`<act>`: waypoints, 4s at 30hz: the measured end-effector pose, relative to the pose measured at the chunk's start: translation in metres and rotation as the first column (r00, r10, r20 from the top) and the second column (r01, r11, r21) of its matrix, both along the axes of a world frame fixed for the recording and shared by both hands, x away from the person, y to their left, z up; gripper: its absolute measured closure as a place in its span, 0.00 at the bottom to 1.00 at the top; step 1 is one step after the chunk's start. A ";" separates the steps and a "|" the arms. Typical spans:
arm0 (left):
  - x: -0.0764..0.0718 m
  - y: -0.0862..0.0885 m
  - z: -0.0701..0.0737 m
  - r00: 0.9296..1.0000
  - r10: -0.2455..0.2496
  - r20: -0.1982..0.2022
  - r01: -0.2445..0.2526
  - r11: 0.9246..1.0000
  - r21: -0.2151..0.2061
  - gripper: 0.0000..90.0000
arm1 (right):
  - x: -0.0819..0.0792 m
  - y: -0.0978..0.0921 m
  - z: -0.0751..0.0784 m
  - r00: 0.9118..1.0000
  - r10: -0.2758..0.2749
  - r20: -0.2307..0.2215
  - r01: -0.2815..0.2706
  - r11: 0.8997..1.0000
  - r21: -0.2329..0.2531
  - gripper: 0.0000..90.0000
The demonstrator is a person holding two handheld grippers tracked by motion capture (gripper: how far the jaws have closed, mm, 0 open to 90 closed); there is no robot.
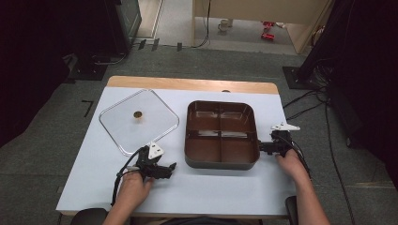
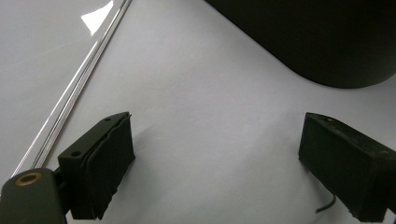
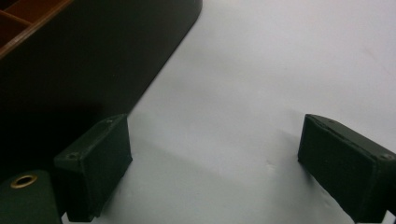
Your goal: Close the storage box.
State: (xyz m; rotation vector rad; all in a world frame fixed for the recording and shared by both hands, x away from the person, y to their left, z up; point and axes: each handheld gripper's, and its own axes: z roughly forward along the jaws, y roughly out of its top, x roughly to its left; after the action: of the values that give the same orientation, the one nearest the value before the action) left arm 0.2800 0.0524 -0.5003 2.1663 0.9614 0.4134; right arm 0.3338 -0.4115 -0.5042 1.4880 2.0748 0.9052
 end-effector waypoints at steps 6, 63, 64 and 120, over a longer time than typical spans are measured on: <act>0.000 0.000 0.000 1.000 0.000 -0.002 0.000 1.000 -0.002 0.11 | 0.000 0.000 0.000 1.000 0.000 0.000 0.000 1.000 0.000 0.10; 0.033 -0.004 0.026 0.999 -0.037 -0.036 0.037 0.999 -0.007 0.21 | 0.000 0.000 0.000 1.000 0.000 0.000 0.000 1.000 0.001 0.10; 0.035 -0.004 0.026 0.999 -0.039 -0.034 0.039 0.999 -0.004 0.21 | 0.000 0.000 0.000 1.000 0.000 0.000 0.000 1.000 0.001 0.10; 0.113 0.048 0.061 0.995 0.098 -0.029 -0.099 0.994 -0.048 0.34 | 0.000 0.000 0.000 1.000 0.001 0.000 -0.001 1.000 0.001 0.10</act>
State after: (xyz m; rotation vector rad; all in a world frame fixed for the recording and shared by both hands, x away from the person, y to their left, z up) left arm 0.3930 0.1001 -0.4394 2.0903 1.0857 0.4043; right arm 0.3339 -0.4116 -0.5043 1.4876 2.0754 0.9062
